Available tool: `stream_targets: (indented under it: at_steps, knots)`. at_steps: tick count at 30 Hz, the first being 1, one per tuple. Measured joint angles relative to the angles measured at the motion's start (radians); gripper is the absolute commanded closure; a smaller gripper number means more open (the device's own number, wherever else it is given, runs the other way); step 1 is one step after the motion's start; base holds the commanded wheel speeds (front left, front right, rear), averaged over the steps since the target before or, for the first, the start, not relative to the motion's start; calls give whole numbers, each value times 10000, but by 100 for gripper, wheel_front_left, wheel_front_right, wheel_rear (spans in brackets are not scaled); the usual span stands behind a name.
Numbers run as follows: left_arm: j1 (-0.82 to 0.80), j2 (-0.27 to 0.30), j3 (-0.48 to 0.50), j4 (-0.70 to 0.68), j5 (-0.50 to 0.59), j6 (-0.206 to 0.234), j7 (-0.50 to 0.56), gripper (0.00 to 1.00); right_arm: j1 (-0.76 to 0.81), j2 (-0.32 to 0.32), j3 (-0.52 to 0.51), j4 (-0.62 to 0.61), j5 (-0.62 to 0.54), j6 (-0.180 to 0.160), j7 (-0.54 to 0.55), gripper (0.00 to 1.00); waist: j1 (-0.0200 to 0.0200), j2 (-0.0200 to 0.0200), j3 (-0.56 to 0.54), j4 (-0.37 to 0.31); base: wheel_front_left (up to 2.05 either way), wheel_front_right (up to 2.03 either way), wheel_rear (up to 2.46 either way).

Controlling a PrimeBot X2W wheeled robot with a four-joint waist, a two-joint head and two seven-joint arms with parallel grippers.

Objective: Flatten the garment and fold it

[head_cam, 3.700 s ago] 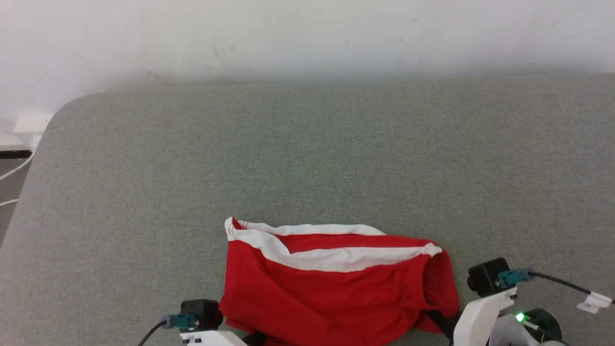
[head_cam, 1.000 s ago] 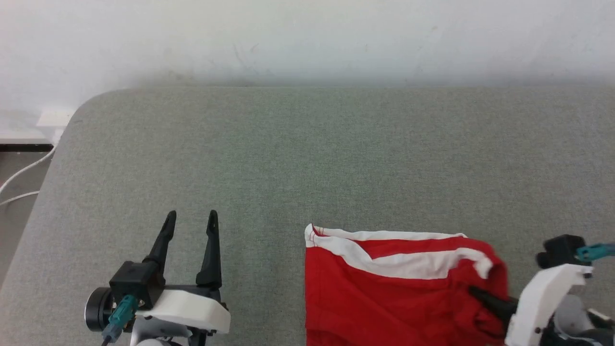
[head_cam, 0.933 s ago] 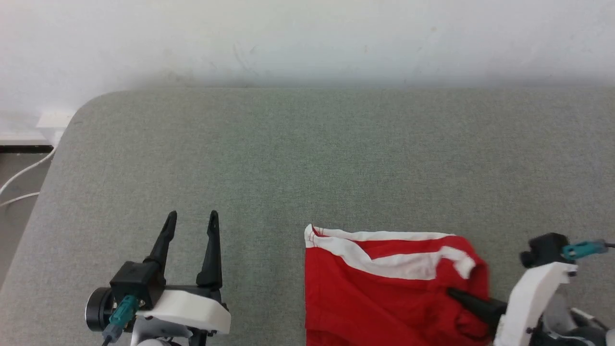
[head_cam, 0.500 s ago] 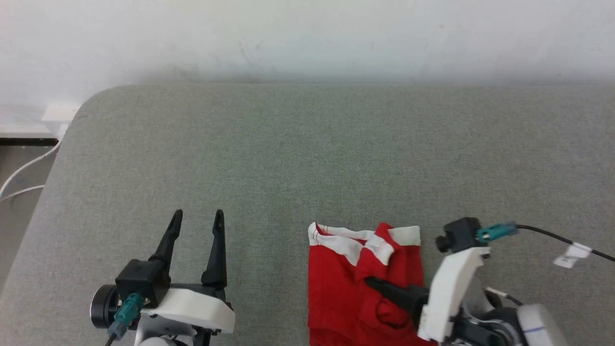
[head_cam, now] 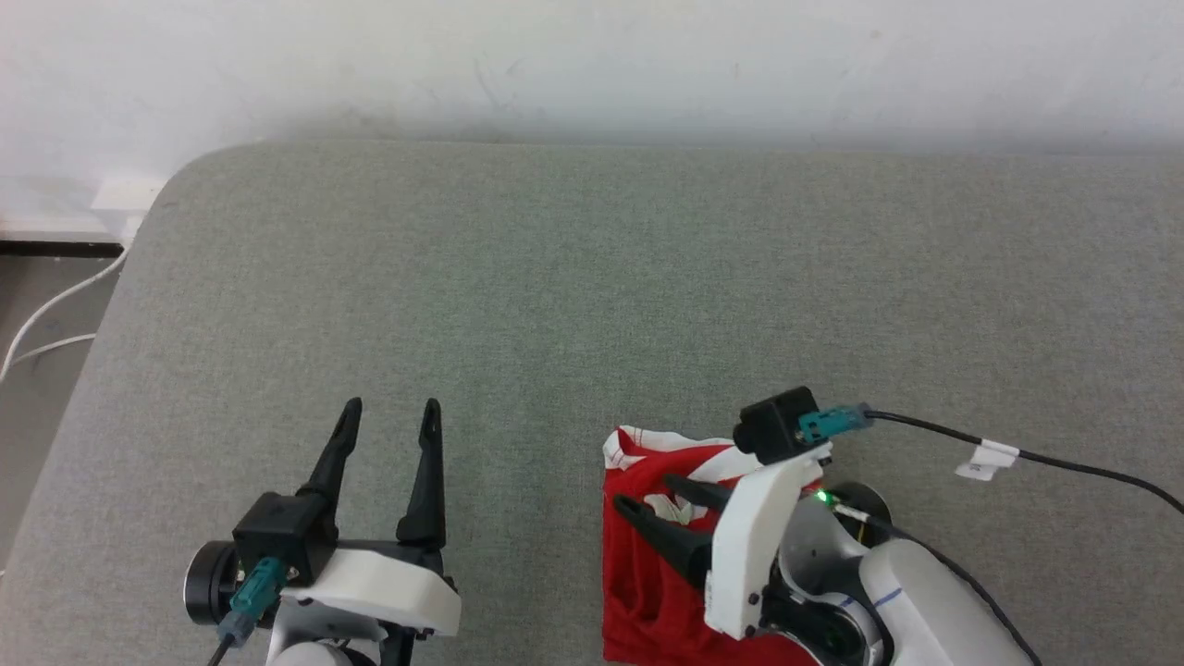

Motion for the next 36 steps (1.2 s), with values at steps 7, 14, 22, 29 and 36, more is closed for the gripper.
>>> stream_targets:
  at_steps: [7, 14, 22, 29, 36]
  knots:
    - [-1, -4, 13, 50, -17, 17, -90, 0, -220, -821, 318, -1097, -2136, 0, -1557, 0, 0, 0, -127, -85, 0, 0, 0]
    - [13, -82, 228, 38, -82, 196, -276, 0, 936, -823, -1664, -2270, -4736, 2, -4149, 0, 0, 0, -302, -288, 0, 0, 0]
    - [51, -63, 522, 171, -92, 205, -489, 0, 2569, -606, -3636, -3628, -5127, 2, -5800, 0, -1, 0, -415, -591, 0, 0, 0]
    - [102, -46, 746, 464, -134, 169, -566, 0, 3268, -370, -5645, -3981, -4015, 2, -5467, 0, -1, 0, -398, -695, 0, 0, 0]
    - [94, -148, 1026, 472, 42, -309, -608, 0, 3341, -911, -7200, -2667, -780, -2, -3404, 0, 0, 0, -331, -424, 0, 0, 0]
